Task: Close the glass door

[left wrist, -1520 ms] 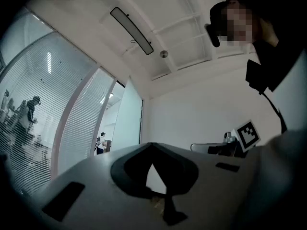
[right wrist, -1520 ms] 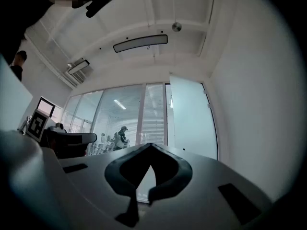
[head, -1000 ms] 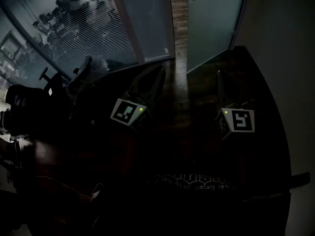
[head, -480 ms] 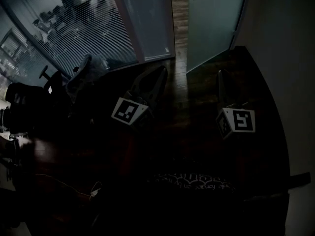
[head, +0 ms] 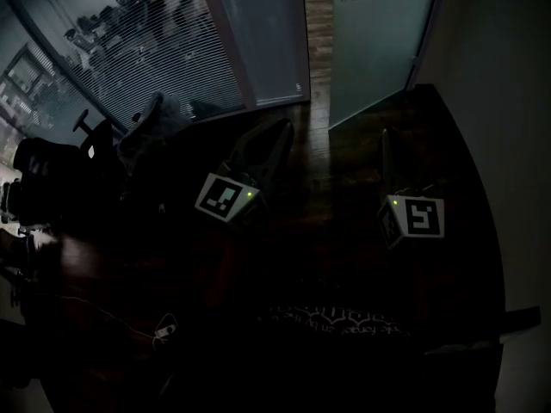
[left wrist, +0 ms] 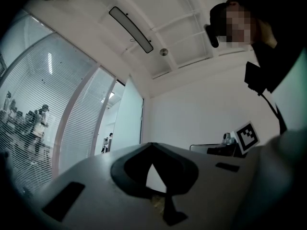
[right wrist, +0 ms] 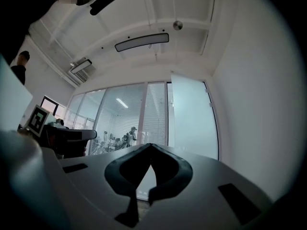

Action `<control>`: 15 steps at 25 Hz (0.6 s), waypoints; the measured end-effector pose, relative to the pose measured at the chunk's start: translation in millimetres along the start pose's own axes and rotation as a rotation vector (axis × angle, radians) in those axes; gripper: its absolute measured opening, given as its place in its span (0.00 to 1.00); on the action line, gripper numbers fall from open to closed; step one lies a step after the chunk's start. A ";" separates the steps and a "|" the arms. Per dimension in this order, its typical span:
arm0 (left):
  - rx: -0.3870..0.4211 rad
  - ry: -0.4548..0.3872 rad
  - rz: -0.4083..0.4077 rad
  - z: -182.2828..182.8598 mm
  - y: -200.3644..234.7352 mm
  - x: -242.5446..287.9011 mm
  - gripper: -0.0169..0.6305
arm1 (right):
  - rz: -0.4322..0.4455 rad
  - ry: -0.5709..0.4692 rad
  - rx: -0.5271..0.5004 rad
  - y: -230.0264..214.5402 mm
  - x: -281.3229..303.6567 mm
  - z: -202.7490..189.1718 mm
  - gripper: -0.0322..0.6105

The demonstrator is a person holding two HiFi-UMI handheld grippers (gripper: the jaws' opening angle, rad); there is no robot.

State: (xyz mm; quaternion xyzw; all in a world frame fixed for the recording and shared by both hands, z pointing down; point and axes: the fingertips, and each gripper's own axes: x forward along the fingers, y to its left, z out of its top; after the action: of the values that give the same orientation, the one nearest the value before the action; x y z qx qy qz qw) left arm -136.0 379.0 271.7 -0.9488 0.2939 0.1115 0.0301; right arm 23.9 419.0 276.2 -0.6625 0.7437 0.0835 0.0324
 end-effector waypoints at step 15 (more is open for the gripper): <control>0.004 0.025 0.034 -16.3 6.4 -1.1 0.03 | 0.018 0.009 0.043 -9.4 6.8 -21.5 0.05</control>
State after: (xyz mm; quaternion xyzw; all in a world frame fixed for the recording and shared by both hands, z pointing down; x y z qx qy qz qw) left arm -137.4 372.3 287.9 -0.9450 0.3104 0.0995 0.0264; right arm 33.8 407.8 295.5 -0.6553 0.7514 0.0649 0.0427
